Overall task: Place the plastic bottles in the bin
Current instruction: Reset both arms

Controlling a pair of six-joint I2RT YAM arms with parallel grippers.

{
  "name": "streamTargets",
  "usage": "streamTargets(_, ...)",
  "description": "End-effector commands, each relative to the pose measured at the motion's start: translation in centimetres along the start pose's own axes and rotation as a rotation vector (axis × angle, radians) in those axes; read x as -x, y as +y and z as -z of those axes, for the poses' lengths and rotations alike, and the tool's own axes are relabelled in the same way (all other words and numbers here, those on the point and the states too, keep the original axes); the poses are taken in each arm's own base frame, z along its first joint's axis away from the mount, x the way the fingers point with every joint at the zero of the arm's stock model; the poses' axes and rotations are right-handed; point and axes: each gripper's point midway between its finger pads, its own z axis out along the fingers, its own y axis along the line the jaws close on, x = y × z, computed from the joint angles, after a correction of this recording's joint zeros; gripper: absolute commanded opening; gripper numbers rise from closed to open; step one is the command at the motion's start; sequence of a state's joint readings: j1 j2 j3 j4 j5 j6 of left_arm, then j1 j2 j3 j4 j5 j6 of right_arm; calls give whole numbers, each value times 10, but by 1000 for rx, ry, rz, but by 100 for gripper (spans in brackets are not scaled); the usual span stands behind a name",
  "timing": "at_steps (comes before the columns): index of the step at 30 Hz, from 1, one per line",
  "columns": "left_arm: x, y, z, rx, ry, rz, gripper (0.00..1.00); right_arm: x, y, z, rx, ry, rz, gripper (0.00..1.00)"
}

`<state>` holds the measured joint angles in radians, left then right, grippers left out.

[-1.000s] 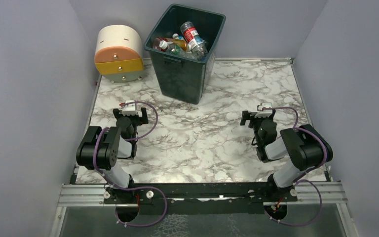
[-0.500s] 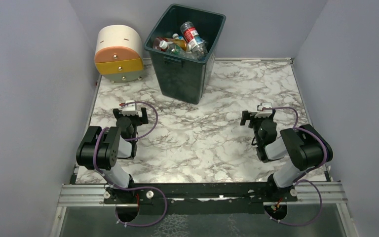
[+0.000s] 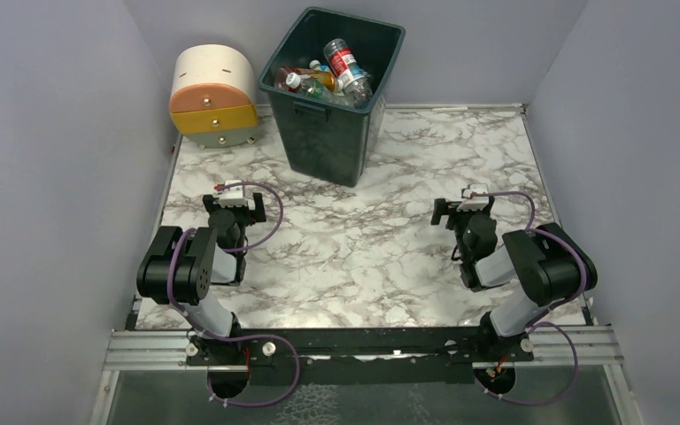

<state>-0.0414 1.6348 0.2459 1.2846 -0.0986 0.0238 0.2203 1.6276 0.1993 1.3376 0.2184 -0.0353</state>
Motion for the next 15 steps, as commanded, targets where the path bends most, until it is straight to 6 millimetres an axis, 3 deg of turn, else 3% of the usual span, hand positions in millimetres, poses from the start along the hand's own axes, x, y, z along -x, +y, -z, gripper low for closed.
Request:
streamTargets(1,4,1,-3,11,-12,-5,99,12,1,-5,9,-44,2,99)
streamTargets(15,4,1,-3,11,-11,-5,99,12,1,-6,10,-42,2,99)
